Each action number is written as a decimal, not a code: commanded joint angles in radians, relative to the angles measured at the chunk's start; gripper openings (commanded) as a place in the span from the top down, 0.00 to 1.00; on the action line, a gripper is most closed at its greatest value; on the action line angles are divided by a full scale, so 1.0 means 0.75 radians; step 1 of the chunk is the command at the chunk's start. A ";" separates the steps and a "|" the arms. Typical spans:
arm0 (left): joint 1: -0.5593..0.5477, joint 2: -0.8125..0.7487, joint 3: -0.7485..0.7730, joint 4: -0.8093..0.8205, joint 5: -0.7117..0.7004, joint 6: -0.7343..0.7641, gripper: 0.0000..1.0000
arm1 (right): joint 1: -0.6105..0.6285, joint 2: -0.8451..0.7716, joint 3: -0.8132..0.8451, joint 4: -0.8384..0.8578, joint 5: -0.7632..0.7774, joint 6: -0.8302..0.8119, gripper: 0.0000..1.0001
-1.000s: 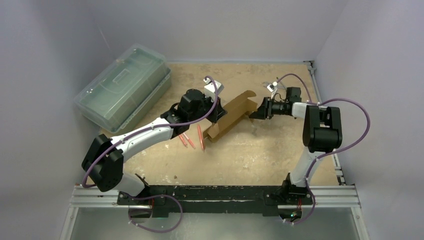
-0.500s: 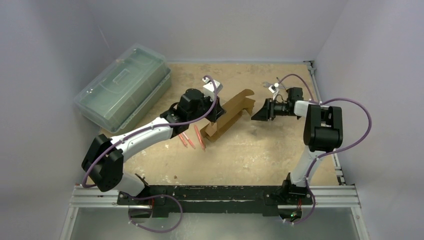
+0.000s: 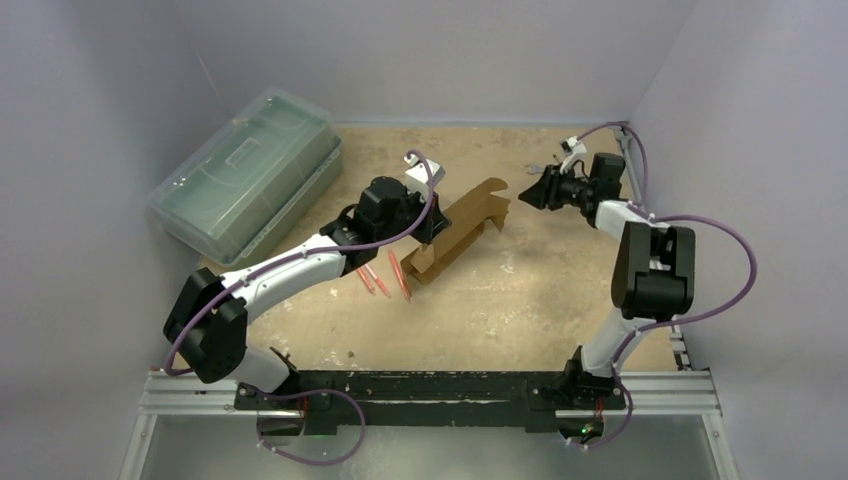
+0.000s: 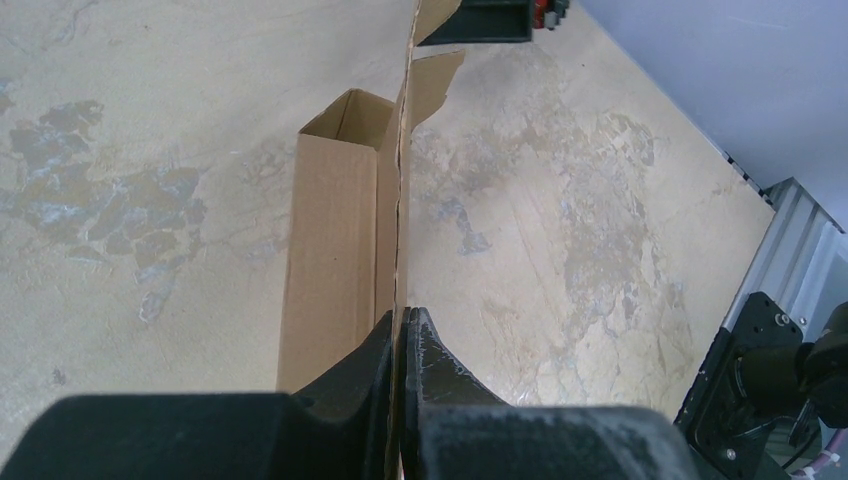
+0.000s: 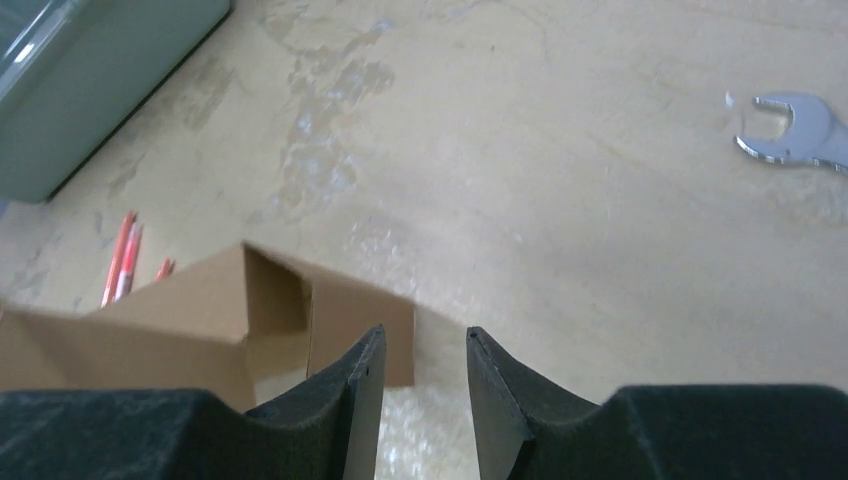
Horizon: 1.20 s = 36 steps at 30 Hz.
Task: Fold the paper box
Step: Fold the paper box at the center of the board.
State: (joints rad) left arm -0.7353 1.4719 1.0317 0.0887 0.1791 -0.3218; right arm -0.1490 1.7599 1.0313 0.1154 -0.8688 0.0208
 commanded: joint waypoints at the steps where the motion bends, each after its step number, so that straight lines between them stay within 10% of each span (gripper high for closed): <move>1: 0.008 0.009 0.003 -0.002 0.007 0.010 1.00 | 0.112 0.099 0.146 0.148 0.189 0.145 0.62; 36: 0.044 -0.010 -0.017 0.035 0.005 -0.005 1.00 | 0.236 0.169 0.168 -0.226 -0.124 -0.221 0.44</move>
State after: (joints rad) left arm -0.7132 1.4754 1.0317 0.0906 0.1791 -0.3222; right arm 0.0261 1.9415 1.1709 -0.0490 -0.9165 -0.1226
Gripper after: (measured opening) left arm 0.009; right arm 0.532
